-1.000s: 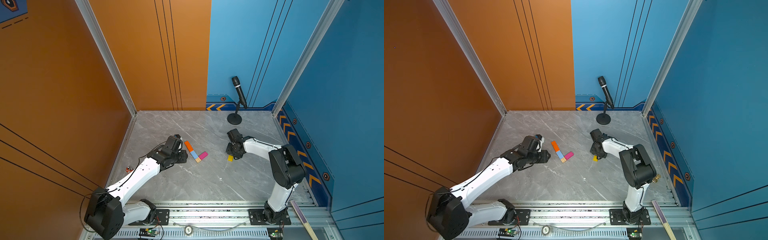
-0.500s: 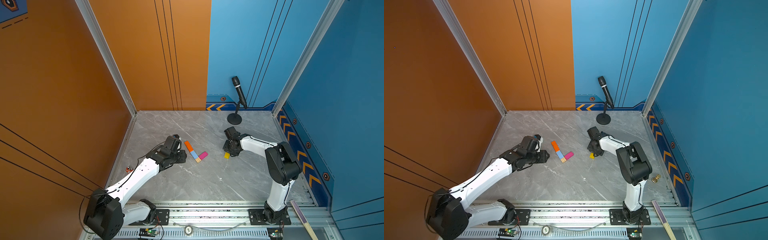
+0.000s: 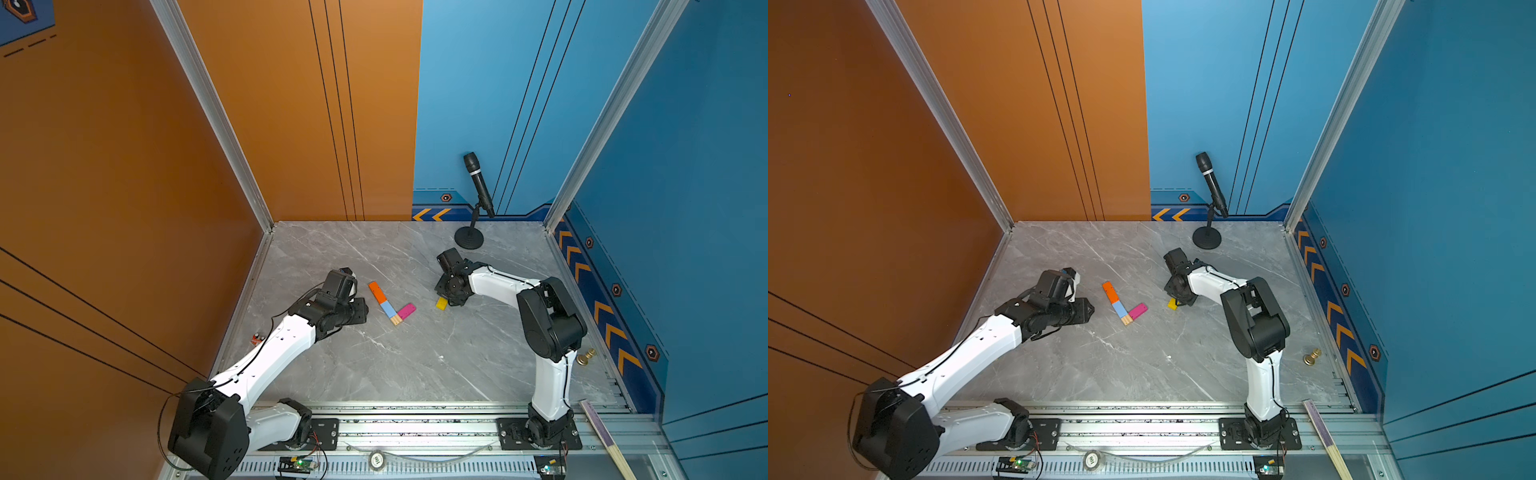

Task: Assemble the letter v with building blocks
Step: Pick up the building block from the center of the board, then assemble the building block at the center of the board.

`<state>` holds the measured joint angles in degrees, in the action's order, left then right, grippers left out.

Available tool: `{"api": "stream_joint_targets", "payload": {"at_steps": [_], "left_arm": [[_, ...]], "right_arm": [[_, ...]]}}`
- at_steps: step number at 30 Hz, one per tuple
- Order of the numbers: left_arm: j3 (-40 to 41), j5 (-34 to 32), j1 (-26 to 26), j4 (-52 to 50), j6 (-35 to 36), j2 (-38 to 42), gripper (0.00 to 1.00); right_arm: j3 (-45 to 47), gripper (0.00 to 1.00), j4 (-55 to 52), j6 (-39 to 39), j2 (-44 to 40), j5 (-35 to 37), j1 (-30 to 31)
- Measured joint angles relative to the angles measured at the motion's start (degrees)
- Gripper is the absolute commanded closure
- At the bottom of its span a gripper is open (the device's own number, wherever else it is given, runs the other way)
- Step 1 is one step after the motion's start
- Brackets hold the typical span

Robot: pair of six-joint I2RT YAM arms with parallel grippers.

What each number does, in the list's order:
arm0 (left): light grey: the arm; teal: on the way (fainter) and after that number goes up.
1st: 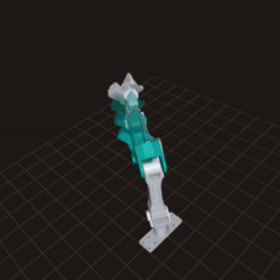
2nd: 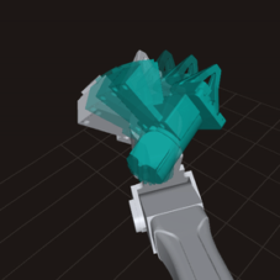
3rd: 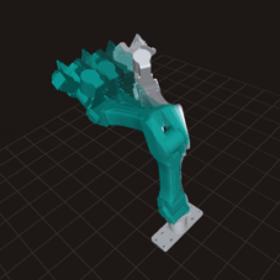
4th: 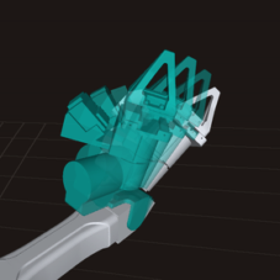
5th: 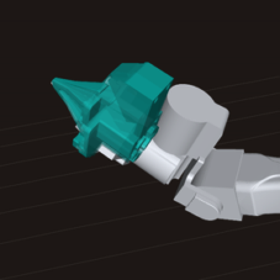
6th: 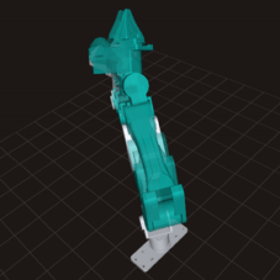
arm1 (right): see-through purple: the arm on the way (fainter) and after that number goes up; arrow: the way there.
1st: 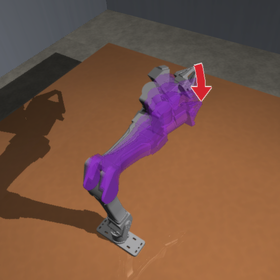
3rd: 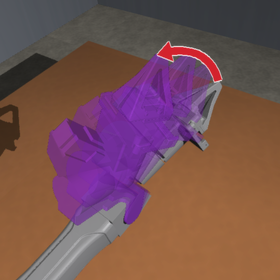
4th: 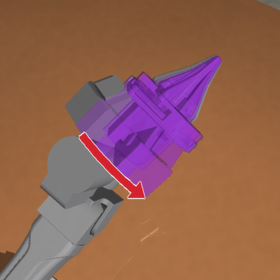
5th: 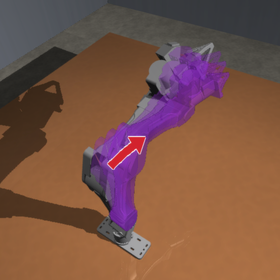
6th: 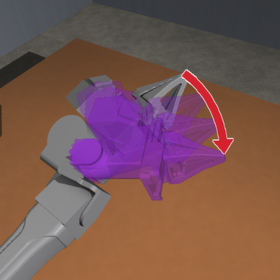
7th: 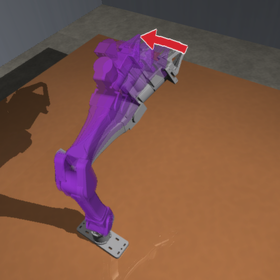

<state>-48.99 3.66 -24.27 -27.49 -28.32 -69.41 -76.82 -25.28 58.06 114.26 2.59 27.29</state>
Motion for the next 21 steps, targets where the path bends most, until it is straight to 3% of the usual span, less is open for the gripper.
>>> {"api": "stream_joint_targets", "payload": {"at_steps": [21], "left_arm": [[-0.59, 1.75, 2.6, -0.7, 0.04, 0.24, 0.57]], "right_arm": [[-7.8, 0.78, -1.68, 8.52, 5.29, 2.54, 3.76]]}}
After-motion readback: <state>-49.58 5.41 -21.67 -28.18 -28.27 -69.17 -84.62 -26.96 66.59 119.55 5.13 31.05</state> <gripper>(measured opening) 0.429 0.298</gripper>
